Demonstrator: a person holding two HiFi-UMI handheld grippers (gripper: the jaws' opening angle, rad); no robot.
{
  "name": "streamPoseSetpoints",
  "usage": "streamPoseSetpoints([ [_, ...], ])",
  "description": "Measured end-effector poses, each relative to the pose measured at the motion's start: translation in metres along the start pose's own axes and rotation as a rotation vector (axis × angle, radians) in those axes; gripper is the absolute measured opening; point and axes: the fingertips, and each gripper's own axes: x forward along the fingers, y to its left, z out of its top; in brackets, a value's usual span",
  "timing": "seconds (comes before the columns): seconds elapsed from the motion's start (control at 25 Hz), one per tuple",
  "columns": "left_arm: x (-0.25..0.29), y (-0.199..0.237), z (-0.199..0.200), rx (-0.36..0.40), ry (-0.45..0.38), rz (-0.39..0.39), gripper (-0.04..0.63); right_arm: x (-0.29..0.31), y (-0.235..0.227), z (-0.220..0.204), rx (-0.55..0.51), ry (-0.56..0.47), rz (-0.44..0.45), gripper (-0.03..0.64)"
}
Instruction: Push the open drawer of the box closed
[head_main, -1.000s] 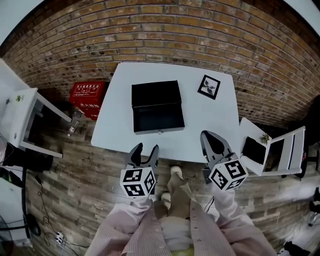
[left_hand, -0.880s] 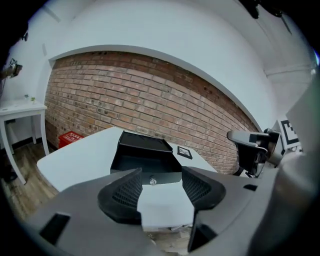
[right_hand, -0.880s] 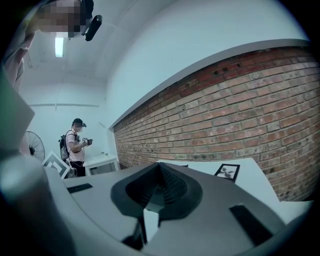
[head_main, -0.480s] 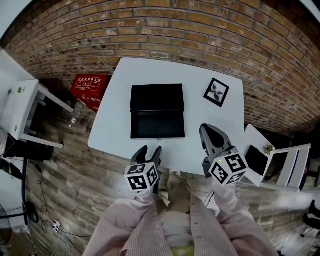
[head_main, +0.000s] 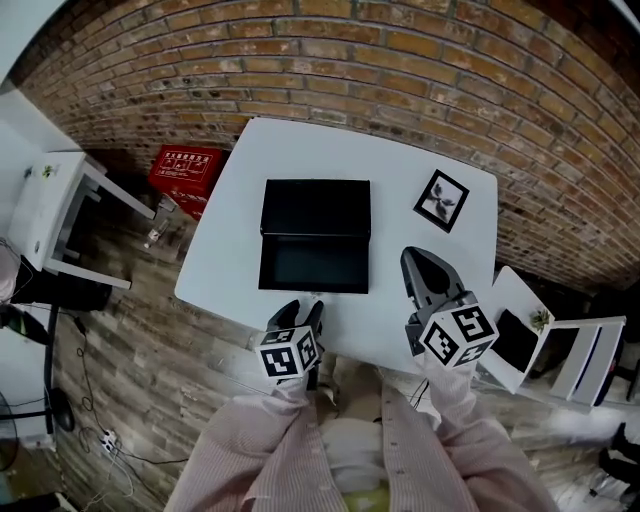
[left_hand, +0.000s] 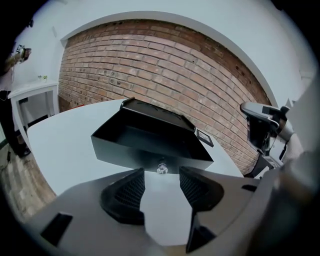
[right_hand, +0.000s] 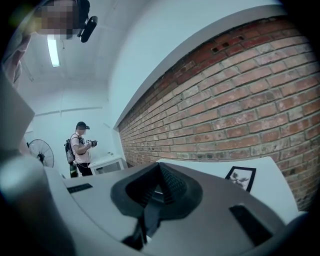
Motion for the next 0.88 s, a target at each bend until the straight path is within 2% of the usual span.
streamPoseSetpoints([
  [0.4, 0.02, 0.002, -0.008, -0.025, 0.021, 0.037, 0.166, 0.017, -0.017, -0.002, 0.015, 0.018, 0.041, 0.003],
  [0.64, 0.023, 0.003, -0.01, 0.005, 0.031, 0.063, 0.091, 0.018, -0.026, -0.004, 0.026, 0.027, 0.041, 0.003],
  [0.88, 0.026, 0.001, -0.01, 0.027, 0.039, 0.072, 0.067, 0.018, -0.029, -0.007, 0.033, 0.036, 0.041, 0.003],
])
